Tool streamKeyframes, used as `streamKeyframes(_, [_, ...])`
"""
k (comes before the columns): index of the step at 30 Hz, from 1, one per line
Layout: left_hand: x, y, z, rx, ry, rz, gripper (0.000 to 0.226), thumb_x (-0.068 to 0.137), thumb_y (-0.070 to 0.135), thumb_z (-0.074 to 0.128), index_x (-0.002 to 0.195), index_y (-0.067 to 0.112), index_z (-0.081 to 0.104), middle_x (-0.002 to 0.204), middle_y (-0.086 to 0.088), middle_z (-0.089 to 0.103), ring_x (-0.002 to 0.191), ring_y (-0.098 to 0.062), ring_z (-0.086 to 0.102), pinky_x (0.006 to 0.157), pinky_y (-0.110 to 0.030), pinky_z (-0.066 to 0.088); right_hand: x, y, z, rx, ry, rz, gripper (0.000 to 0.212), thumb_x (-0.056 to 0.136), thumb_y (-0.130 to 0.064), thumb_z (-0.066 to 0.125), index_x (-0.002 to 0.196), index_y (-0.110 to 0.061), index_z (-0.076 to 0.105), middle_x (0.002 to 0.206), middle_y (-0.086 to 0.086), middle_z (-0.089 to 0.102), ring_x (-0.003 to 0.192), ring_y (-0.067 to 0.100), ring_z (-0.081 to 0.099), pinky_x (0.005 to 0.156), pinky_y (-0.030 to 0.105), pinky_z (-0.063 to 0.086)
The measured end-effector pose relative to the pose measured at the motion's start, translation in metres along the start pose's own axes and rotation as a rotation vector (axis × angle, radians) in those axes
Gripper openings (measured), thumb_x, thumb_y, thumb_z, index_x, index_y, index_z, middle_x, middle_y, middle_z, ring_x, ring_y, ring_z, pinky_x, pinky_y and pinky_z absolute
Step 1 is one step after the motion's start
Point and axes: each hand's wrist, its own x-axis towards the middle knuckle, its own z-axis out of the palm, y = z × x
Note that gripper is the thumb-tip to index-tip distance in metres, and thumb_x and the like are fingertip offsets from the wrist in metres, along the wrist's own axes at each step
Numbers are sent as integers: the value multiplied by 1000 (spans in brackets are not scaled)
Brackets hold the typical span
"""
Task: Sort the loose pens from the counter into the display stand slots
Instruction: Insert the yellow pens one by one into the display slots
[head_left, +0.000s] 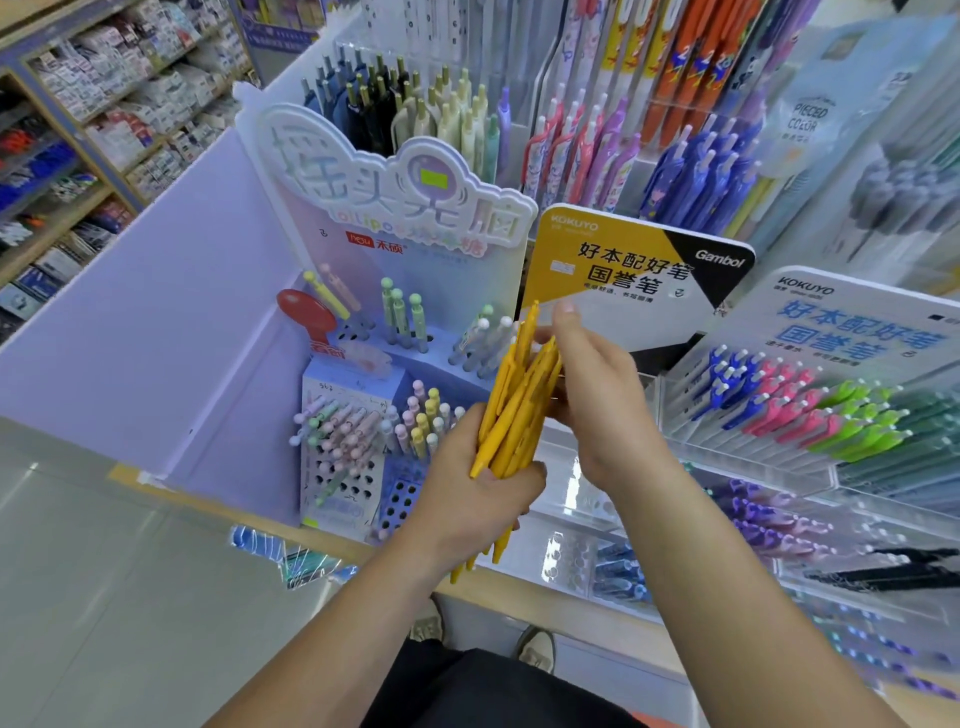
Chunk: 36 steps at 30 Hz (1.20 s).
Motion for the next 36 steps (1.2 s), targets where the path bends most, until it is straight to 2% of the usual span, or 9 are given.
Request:
streamKeyframes(2, [0, 1, 0, 14, -13, 9, 26, 91, 9, 74, 109, 22, 61, 90, -23, 63, 66, -25, 66, 56, -33, 61, 3, -4, -4, 56, -20, 79, 42, 101, -44, 55, 96, -7, 73, 86, 13, 76, 82, 30, 72, 81, 43, 62])
streamKeyframes(6, [0, 0, -4, -6, -38, -3, 30, 92, 9, 74, 109, 32, 64, 89, -22, 63, 65, -24, 64, 57, -32, 59, 6, -12, -19, 103, -144, 169, 18, 97, -14, 63, 98, 0, 75, 89, 18, 74, 81, 31, 72, 79, 44, 63])
streamKeyframes(11, [6, 0, -7, 28, 6, -23, 27, 91, 10, 76, 107, 28, 62, 86, -19, 67, 64, -24, 66, 55, -30, 59, 13, -24, -34, -15, -93, 46, 30, 102, -27, 61, 102, -1, 76, 99, 19, 77, 84, 24, 73, 77, 40, 61])
streamKeyframes(14, [9, -2, -8, 89, 23, -18, 27, 89, 13, 77, 107, 24, 60, 90, -21, 67, 65, -26, 69, 54, -28, 58, 14, -34, -38, -78, -51, -66, 31, 104, -29, 59, 83, -17, 77, 96, 9, 79, 86, 20, 75, 75, 38, 57])
streamKeyframes(22, [13, -18, -16, 85, 197, -49, 23, 90, 10, 75, 106, 10, 59, 88, -27, 65, 60, -24, 66, 51, -28, 57, -1, -49, -44, -106, 282, -579, 19, 103, -25, 62, 91, -16, 74, 79, 11, 75, 73, 28, 73, 64, 35, 62])
streamKeyframes(25, [14, -15, -18, 42, 238, -29, 20, 91, 11, 75, 105, 12, 61, 85, -23, 67, 62, -29, 69, 52, -26, 57, 2, -37, -40, -250, 250, -602, 18, 101, -23, 64, 88, -29, 74, 79, 6, 74, 75, 28, 72, 72, 45, 62])
streamKeyframes(27, [16, -11, -17, 42, 222, -20, 21, 91, 10, 75, 105, 10, 60, 86, -23, 66, 65, -32, 70, 52, -27, 58, 10, -22, -37, -342, 261, -598, 14, 101, -25, 63, 95, -25, 76, 81, 1, 73, 78, 25, 71, 75, 49, 60])
streamKeyframes(32, [18, -9, -18, 52, 200, -20, 23, 90, 11, 76, 105, 9, 59, 87, -25, 65, 65, -31, 70, 56, -38, 64, 25, -2, -28, -454, 297, -647, 19, 101, -25, 61, 107, -17, 77, 91, -6, 72, 87, 12, 66, 82, 41, 58])
streamKeyframes(36, [21, -7, -20, 57, 186, -43, 24, 89, 13, 77, 105, 12, 59, 89, -24, 66, 61, -23, 70, 55, -38, 63, 35, 0, -23, -455, 270, -662, 20, 101, -25, 60, 110, -18, 76, 93, -3, 72, 90, 16, 67, 83, 40, 57])
